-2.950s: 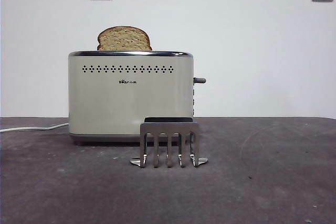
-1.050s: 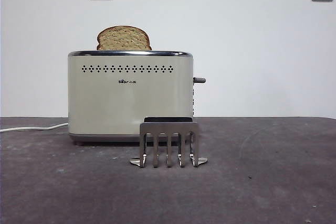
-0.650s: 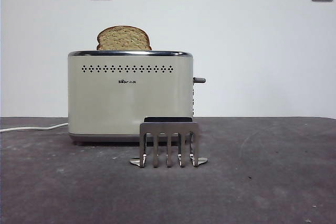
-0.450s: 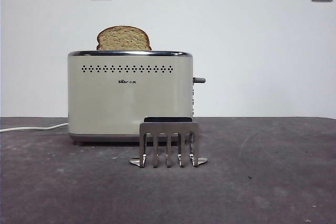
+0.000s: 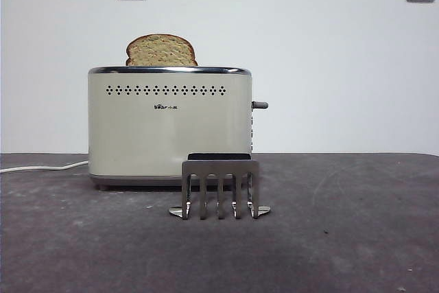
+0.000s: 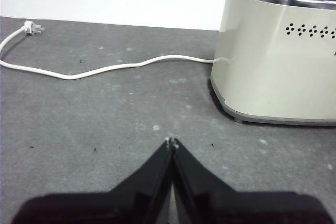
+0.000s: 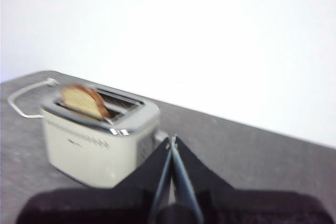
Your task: Pick up a slice of bread from the rack,put the bread on the toaster,press the button
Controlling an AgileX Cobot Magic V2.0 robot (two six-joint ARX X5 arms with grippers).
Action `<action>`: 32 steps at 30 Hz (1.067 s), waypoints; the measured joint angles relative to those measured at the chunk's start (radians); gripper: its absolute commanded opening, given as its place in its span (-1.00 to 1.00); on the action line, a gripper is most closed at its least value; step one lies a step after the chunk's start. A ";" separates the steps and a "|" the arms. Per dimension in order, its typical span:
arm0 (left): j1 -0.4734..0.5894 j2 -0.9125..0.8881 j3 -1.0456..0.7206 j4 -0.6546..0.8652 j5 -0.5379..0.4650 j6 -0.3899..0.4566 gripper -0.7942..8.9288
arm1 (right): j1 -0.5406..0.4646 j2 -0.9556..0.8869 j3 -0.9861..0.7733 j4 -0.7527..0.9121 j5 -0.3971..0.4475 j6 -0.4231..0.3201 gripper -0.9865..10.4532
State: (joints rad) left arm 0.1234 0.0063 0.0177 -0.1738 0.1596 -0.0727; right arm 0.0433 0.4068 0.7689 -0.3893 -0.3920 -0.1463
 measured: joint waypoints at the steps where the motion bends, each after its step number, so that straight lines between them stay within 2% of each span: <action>1: 0.000 0.000 0.000 0.000 0.000 0.000 -0.84 | -0.002 -0.030 -0.060 0.034 0.003 0.006 -0.83; 4: 0.000 0.000 0.000 0.000 0.000 0.000 -0.84 | -0.005 -0.128 -0.241 0.132 0.023 0.034 -0.83; 7: 0.000 0.000 0.000 0.000 0.000 0.000 -0.84 | -0.005 -0.221 -0.389 0.201 0.098 0.062 -0.83; 12: 0.000 0.000 0.000 0.000 0.000 0.000 -0.84 | -0.005 -0.327 -0.563 0.230 0.151 0.098 -0.83; 24: 0.000 0.000 0.000 0.000 0.000 0.000 -0.84 | -0.005 -0.402 -0.713 0.239 0.262 0.138 -0.83; 32: 0.000 0.000 0.000 0.000 0.000 0.000 -0.84 | -0.005 -0.402 -0.748 0.219 0.272 0.180 -0.83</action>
State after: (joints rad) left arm 0.1234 0.0059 0.0177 -0.1741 0.1596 -0.0727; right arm 0.0387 0.0048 0.0204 -0.1707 -0.1196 0.0338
